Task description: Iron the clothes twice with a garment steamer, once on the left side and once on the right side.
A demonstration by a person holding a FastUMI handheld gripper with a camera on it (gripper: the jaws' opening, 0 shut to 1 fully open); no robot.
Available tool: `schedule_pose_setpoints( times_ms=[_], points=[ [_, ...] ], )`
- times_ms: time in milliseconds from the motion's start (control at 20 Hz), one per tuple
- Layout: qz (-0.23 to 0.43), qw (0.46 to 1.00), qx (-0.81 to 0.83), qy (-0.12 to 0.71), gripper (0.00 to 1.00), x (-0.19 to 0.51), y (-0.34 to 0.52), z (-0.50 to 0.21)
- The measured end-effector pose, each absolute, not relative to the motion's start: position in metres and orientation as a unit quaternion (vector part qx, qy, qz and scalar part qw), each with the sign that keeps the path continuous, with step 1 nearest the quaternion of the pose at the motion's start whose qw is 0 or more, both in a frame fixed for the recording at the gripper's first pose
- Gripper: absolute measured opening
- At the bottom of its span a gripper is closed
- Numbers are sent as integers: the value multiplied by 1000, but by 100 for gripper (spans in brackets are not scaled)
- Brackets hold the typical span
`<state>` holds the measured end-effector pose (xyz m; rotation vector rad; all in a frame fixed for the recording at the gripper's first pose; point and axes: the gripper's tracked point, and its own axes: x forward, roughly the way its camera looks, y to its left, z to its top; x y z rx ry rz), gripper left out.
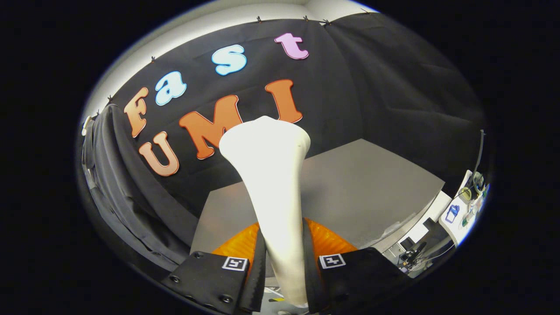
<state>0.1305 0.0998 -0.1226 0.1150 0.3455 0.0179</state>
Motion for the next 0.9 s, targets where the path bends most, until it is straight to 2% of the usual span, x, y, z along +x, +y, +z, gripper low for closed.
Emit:
schedule_pose_setpoints(
  times_ms=[300, 900],
  points=[
    [10, 988, 59, 143, 46, 86, 109, -98],
    [-64, 991, 83, 86, 46, 26, 183, -87]
  ],
)
